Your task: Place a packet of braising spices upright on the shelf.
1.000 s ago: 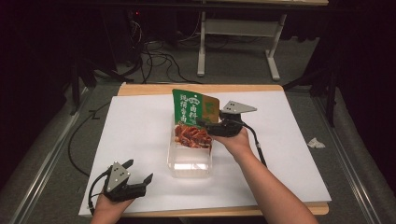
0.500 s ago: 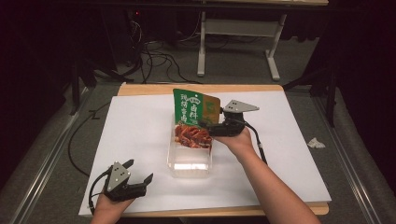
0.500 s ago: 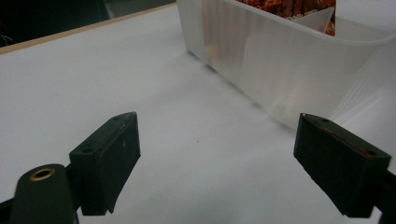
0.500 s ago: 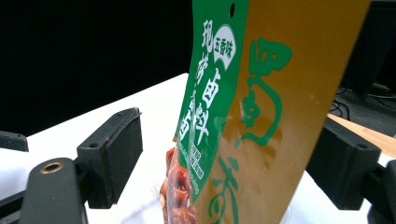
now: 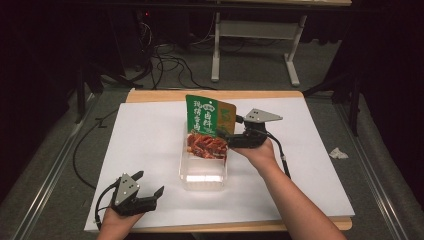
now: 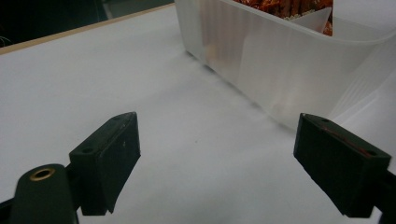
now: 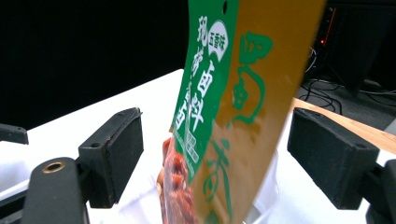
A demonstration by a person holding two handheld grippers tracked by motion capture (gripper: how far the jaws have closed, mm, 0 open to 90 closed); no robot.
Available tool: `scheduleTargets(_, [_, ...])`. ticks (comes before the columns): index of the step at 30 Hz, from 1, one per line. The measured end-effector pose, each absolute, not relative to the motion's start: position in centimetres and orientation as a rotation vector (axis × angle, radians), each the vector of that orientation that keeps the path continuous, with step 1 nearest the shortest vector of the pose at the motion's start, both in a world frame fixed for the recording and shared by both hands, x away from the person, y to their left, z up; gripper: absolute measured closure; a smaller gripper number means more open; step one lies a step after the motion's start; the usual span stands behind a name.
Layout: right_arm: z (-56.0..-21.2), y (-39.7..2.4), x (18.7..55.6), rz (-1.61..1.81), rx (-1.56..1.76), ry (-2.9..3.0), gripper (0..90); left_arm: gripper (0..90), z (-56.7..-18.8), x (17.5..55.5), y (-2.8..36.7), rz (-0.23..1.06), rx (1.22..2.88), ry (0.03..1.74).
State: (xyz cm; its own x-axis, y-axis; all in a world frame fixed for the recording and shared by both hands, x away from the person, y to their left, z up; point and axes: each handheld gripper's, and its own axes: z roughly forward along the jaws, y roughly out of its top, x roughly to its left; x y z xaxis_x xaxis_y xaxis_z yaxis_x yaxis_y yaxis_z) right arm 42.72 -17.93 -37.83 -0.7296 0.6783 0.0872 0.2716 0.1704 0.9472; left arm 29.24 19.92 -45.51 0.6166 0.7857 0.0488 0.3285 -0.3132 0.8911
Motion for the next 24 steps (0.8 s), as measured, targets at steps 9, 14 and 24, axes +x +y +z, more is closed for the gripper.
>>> scheduleTargets(9, [-37.7, -20.6, 41.0, 1.537, 0.916, 2.08, 18.1, 15.1, -45.5, 29.2, 19.8, 0.611, 1.904, 0.883])
scheduleTargets(14, [-37.8, -22.4, 39.8, 1.506, 0.945, 2.063, 17.1, 15.1, -45.5, 29.2, 19.7, 0.609, 1.908, 0.883])
scheduleTargets(24, [-38.7, -26.8, 36.5, 1.406, 1.029, 2.007, 16.8, 15.1, -45.6, 29.2, 19.6, 0.608, 1.911, 0.883])
